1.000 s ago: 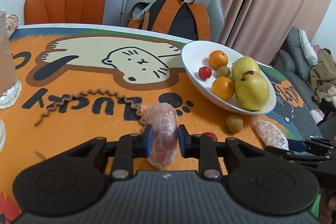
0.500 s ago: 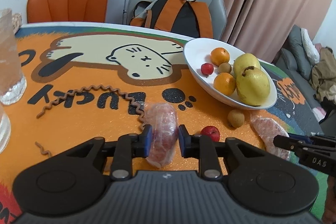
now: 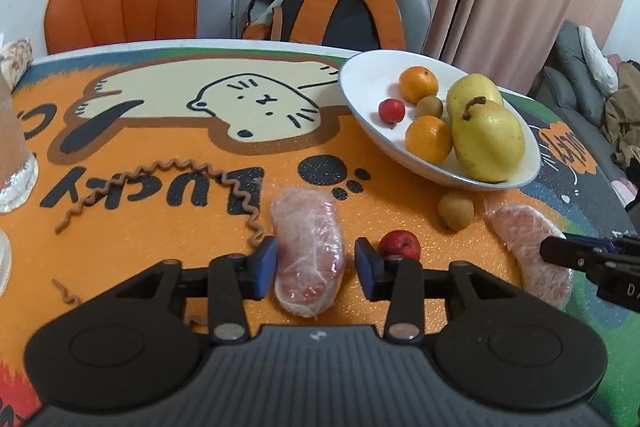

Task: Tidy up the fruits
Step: 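Lift both wrapped pomelo segments and carry them toward the bowl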

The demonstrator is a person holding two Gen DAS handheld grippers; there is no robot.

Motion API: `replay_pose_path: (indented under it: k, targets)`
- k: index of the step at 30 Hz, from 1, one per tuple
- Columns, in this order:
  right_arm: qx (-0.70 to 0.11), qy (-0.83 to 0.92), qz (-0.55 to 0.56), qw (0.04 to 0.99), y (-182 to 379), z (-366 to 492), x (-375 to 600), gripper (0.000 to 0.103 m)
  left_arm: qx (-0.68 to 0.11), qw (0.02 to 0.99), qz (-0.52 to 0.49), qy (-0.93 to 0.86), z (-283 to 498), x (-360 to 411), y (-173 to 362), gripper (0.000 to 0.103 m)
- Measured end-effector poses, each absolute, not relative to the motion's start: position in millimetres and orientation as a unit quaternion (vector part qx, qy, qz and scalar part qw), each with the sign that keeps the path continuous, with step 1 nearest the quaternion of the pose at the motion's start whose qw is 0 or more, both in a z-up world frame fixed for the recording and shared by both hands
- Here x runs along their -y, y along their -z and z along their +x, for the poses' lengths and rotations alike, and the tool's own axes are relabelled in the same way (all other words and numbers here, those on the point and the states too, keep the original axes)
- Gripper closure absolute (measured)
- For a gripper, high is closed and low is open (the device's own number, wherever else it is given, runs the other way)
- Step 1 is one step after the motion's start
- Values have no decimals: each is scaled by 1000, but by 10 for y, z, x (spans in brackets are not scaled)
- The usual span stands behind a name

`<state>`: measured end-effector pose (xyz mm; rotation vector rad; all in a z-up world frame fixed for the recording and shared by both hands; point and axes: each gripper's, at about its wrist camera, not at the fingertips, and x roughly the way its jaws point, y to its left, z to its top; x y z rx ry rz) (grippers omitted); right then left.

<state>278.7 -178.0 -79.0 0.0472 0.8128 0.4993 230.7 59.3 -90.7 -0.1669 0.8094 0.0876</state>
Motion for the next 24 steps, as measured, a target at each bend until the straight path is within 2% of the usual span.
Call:
replay_pose_path:
  k: [3, 5, 7, 8, 10, 17, 21, 24]
  targets:
    - [-397, -232, 19, 888, 834, 2804, 1756, 70, -390, 917, -71, -48, 2310, -554, 917, 62]
    - [-406, -237, 12, 883, 867, 2804, 1701, 63, -389, 917, -69, -54, 2310, -561, 919, 69]
    - [-402, -239, -17, 884, 905, 2778, 1603, 55, -388, 917, -72, -52, 2312, -578, 914, 70]
    - [-398, -238, -34, 885, 913, 2757, 1558, 55, -387, 918, -74, -51, 2310, -585, 914, 71]
    - [-393, -232, -54, 888, 895, 2737, 1512, 63, -386, 918, -79, -51, 2297, -604, 910, 71]
    - [-387, -242, -61, 888, 837, 2716, 1507, 69, -374, 922, -87, -42, 2239, -621, 839, 72]
    - [-378, -244, -50, 892, 756, 2699, 1555, 80, -369, 925, -90, -37, 2221, -612, 779, 72]
    - [-375, -246, -48, 892, 715, 2706, 1574, 83, -362, 927, -92, -35, 2223, -608, 716, 72]
